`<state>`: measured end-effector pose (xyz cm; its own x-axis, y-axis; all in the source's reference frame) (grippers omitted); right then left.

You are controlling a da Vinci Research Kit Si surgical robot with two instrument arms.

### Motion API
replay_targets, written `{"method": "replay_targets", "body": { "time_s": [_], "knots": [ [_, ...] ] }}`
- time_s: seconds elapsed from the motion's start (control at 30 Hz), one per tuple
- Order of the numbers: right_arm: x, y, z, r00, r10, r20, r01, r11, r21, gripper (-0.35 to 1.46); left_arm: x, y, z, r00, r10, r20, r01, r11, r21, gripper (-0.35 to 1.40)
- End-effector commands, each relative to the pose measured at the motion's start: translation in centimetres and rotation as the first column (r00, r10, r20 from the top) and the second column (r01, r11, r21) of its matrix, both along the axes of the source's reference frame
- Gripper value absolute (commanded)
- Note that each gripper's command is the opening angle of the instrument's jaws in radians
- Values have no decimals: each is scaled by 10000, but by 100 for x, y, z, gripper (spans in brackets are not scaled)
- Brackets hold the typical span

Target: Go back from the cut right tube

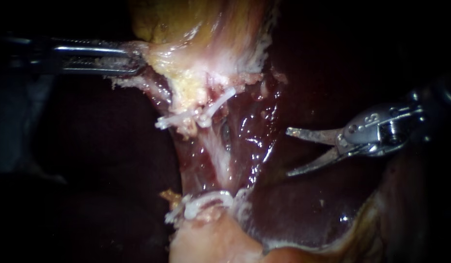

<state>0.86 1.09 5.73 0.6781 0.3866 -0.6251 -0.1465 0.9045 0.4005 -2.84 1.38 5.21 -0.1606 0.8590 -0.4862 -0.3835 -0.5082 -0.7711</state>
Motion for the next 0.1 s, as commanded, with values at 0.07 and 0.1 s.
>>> {"method": "replay_targets", "body": {
  "time_s": [0.07, 0.1],
  "knots": [
    [0, 0, 0, 10000, 5, 1, -5, 10000, 1, 145, 0, 0, 0, 10000, 0, 0, 0, 10000, 1, -35],
    [1, 1, 0, 10000, -24, -24, 25, 10000, 41, 145, 0, 0, -1, 10000, 2, 1, -2, 10000, 2, -35]
  ]
}}
